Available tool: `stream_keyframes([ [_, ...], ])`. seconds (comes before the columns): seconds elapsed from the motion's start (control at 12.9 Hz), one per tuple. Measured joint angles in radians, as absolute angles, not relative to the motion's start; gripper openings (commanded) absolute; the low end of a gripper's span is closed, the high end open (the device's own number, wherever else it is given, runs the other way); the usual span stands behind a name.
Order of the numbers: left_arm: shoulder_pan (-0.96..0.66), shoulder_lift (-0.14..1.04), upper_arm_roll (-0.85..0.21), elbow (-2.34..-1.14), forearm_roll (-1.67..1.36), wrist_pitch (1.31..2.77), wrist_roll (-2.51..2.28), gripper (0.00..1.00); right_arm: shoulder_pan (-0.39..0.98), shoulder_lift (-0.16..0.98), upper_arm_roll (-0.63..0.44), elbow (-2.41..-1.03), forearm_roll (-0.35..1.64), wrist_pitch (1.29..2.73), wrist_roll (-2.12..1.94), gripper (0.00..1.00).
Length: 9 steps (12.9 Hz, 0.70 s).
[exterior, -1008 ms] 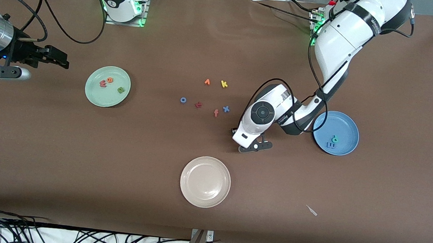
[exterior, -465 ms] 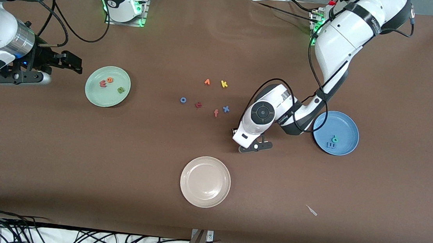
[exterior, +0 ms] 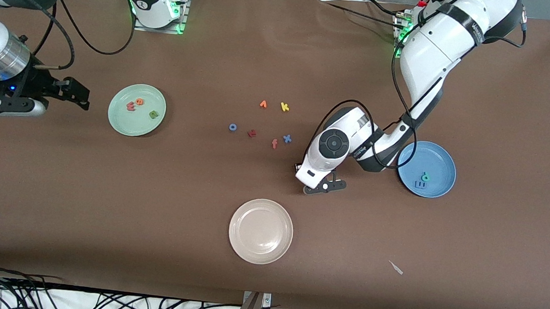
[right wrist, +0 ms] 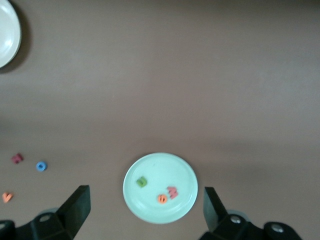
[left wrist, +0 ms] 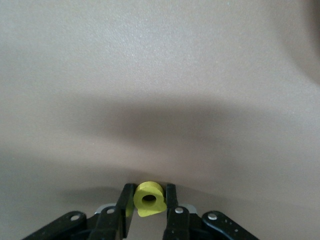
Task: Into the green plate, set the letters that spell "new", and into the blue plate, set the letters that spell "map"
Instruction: 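Carry the yellow a to the blue plate and open the left gripper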
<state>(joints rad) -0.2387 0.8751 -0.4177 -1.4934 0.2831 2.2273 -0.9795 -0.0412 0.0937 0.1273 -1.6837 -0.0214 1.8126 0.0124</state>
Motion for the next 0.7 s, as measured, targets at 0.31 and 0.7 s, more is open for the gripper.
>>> stream_keyframes([
  [0.31,-0.198,0.863,-0.412,-1.476,0.283,2.121,-0.838,0.17,-0.041,0.139,0.128,-1.647,-0.05,1.865,0.012,1.0],
  [0.7,-0.06,0.768,-0.413,-1.475,0.283,1.853,-0.434,0.17,-0.041,0.083,0.128,-1.612,-0.05,1.69,0.011,1.0],
])
